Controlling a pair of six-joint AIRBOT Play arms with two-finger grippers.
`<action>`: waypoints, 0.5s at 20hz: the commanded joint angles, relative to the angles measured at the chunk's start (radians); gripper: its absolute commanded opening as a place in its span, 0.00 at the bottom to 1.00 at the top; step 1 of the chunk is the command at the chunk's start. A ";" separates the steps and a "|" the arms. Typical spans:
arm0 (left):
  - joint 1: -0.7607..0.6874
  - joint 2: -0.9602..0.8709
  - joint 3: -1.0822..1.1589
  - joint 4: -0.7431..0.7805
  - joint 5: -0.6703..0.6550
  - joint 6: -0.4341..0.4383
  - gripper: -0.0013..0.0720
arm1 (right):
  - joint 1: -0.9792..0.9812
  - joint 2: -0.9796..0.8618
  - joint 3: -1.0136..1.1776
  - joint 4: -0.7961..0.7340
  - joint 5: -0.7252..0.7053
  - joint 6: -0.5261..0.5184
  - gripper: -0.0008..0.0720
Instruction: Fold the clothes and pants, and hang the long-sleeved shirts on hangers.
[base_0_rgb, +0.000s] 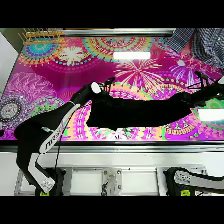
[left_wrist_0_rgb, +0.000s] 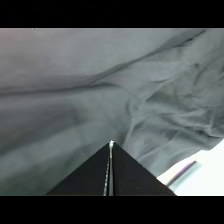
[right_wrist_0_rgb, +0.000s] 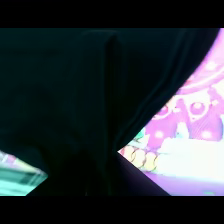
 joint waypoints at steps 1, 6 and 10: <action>-0.081 -0.093 0.116 -0.040 0.003 0.007 0.03 | 0.103 0.077 0.080 -0.056 0.070 0.071 0.04; -0.166 -0.224 0.268 -0.040 -0.040 0.003 0.03 | 0.274 0.103 0.184 -0.055 0.098 0.136 0.04; -0.204 -0.277 0.312 -0.040 -0.060 0.002 0.03 | 0.363 0.103 0.235 -0.055 0.087 0.188 0.04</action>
